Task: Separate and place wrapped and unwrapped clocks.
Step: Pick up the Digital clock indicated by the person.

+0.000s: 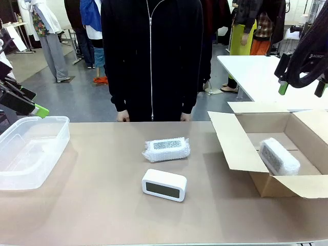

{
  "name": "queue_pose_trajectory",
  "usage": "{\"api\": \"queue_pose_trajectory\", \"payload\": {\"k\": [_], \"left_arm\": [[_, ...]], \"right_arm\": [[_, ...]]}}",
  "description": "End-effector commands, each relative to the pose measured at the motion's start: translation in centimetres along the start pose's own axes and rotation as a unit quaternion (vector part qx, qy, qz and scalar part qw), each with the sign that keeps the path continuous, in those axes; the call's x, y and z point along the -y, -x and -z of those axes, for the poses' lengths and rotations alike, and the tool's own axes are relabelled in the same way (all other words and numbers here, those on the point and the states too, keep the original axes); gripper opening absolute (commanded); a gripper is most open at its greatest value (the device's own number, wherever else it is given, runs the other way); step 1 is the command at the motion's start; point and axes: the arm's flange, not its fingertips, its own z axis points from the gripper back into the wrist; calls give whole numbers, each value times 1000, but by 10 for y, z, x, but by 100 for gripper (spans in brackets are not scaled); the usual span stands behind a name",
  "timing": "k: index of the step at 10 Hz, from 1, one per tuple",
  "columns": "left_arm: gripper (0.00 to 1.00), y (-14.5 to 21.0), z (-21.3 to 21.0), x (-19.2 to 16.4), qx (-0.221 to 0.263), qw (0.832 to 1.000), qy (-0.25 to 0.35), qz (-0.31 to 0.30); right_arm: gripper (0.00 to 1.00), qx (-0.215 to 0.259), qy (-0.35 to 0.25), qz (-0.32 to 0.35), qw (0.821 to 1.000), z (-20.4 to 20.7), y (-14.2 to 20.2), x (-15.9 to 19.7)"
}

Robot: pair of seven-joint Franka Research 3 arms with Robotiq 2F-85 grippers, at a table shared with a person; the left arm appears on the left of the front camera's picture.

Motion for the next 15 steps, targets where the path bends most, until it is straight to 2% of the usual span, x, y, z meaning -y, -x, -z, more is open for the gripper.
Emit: {"api": "queue_pose_trajectory", "payload": {"k": [1,6,7,8,10,12,13,15], "left_arm": [[100,0,0,0,2,1000,4,0],[100,0,0,0,2,1000,4,0],[100,0,0,0,2,1000,4,0],[100,0,0,0,2,1000,4,0],[100,0,0,0,2,1000,4,0],[100,0,0,0,2,1000,4,0],[100,0,0,0,2,1000,4,0],[100,0,0,0,2,1000,4,0]], "right_arm": [[100,2,0,-8,1000,4,2,1],[100,0,0,0,1000,0,0,0],[100,10,-14,-110,994,9,2,-30],[100,30,-22,-203,978,17,5,-55],[100,37,-81,-365,927,31,16,-90],[100,49,-127,-522,842,39,31,-107],[100,43,-167,-561,810,42,40,-113],[100,59,-230,-604,760,39,53,-119]]}}
